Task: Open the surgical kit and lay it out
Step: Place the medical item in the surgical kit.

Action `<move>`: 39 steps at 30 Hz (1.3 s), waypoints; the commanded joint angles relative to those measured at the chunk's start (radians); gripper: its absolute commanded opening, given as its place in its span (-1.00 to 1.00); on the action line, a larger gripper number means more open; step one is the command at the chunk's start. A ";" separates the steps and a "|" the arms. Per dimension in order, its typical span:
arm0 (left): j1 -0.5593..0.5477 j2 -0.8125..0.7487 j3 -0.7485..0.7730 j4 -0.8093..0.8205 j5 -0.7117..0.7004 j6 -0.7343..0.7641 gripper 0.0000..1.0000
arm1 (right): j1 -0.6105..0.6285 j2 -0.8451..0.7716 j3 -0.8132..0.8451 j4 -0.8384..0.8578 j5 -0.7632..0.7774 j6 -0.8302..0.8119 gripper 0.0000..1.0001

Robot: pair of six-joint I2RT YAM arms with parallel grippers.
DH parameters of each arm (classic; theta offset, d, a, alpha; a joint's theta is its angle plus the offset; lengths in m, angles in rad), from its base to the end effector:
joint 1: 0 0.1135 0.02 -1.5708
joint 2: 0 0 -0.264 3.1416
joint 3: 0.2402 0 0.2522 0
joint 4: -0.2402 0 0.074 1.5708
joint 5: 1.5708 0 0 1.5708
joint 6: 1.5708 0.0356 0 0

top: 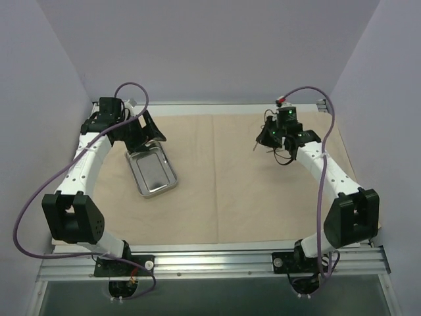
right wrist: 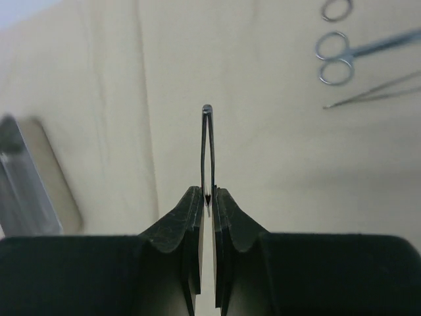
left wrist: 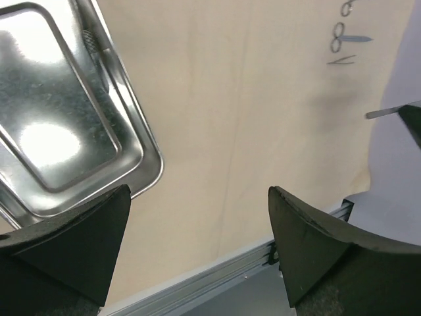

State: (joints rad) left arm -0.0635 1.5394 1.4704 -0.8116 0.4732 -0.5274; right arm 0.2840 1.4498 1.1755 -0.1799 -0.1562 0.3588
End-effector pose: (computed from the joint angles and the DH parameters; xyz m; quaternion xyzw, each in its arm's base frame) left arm 0.3258 -0.0370 0.3388 -0.1331 0.9086 -0.3068 0.2504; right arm 0.3232 0.1001 0.3191 -0.0097 0.8465 0.2296 0.4802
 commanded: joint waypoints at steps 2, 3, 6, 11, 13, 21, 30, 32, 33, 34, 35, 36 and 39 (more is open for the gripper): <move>-0.001 0.048 0.031 -0.074 -0.074 0.081 0.88 | -0.190 0.096 0.075 -0.115 -0.040 0.695 -1.00; -0.001 0.068 0.034 -0.075 -0.055 0.083 0.89 | -0.203 0.104 0.078 -0.131 -0.020 0.754 -1.00; -0.001 0.097 0.059 -0.098 -0.042 0.098 0.89 | -0.244 0.129 0.067 -0.157 0.042 0.928 -1.00; 0.001 0.125 0.077 -0.112 -0.045 0.112 0.89 | -0.279 0.247 0.105 -0.253 0.110 1.034 -1.00; 0.001 0.142 0.088 -0.118 -0.039 0.116 0.89 | -0.305 0.297 0.148 -0.294 0.139 1.068 -1.00; 0.022 0.201 0.103 -0.124 -0.015 0.125 0.89 | -0.335 0.464 0.260 -0.362 0.176 1.100 -1.00; 0.031 0.284 0.191 -0.146 0.007 0.129 0.89 | -0.335 0.531 0.314 -0.406 0.167 1.114 -1.00; 0.031 0.297 0.202 -0.153 0.005 0.126 0.89 | -0.335 0.531 0.297 -0.395 0.115 1.123 -1.00; 0.033 0.306 0.208 -0.152 0.007 0.124 0.89 | -0.335 0.531 0.290 -0.394 0.110 1.134 -1.00; 0.031 0.310 0.212 -0.153 0.010 0.122 0.89 | -0.333 0.528 0.271 -0.389 0.104 1.141 -1.00; 0.034 0.315 0.214 -0.155 0.013 0.121 0.90 | -0.335 0.523 0.260 -0.380 0.096 1.146 -1.00; 0.033 0.323 0.220 -0.156 0.018 0.121 0.91 | -0.333 0.514 0.253 -0.371 0.089 1.152 -1.00; 0.033 0.332 0.232 -0.153 0.030 0.118 0.92 | -0.332 0.514 0.237 -0.366 0.077 1.160 -1.00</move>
State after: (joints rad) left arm -0.0372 1.8610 1.6520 -0.9508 0.4721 -0.4149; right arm -0.0517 1.9823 1.4284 -0.5117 -0.0711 1.4799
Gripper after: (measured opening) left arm 0.957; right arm 0.076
